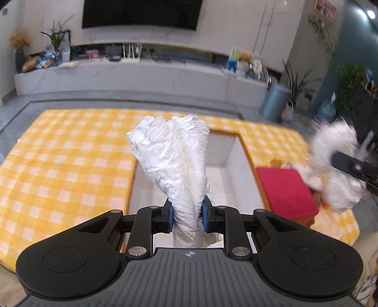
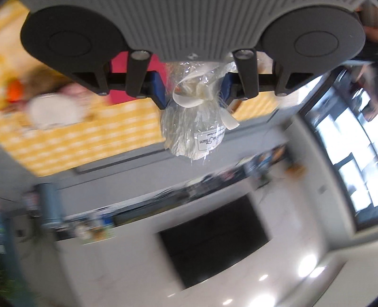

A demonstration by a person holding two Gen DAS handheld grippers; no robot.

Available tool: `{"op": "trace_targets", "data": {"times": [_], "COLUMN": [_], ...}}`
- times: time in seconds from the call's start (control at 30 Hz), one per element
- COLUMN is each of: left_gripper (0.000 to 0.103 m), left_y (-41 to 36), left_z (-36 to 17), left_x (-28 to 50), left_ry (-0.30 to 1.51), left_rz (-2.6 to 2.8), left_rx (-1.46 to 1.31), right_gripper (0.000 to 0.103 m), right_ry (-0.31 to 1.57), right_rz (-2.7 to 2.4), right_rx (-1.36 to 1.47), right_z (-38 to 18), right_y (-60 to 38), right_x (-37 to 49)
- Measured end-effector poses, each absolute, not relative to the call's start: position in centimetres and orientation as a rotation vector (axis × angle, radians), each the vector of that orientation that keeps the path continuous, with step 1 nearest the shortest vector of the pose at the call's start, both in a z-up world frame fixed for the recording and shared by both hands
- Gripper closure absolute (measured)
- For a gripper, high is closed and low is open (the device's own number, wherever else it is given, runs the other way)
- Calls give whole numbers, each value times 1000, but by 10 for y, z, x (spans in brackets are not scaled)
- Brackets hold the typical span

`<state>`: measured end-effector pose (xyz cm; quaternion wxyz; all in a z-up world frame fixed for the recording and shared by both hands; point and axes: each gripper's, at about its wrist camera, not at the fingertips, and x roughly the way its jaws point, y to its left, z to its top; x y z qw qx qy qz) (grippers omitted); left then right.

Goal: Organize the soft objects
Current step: 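Carry the white towels into the white bin and open the left gripper, then lower the clear plastic bag into the bin and open the right gripper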

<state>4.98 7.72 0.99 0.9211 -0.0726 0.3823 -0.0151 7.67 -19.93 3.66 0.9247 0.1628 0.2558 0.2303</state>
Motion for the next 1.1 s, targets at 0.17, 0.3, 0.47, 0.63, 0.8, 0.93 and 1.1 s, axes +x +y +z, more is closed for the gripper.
{"op": "trace_targets", "data": {"times": [0.17,0.3,0.47,0.63,0.8,0.93,1.1], "left_gripper": [78,78,77,63,49,32,29], "left_y": [60,42,35,32,53,66,90], "left_z": [-14,-37,-48,-44,-27,-3,10], "left_x": [61,66,69,69,69,53,44], "left_ry": [866,945,1000,1018,974,883,818], "left_rz": [79,137,229,247,185,228,301], "left_rx": [31,206,301,337,228,190,97], "right_gripper": [57,57,57,57,57,57,57], "right_ry": [595,618,658,664,683,691,732], "right_rz": [531,538,546,515,501,490,459], "right_rx": [198,180,142,141,137,108,74], "right_z": [6,-18,-32,-35,-40,-38,-39], "right_y": [-136,-128,-131,-135,-134,-125,-106], "right_x": [78,75,74,81,86,86,93]}}
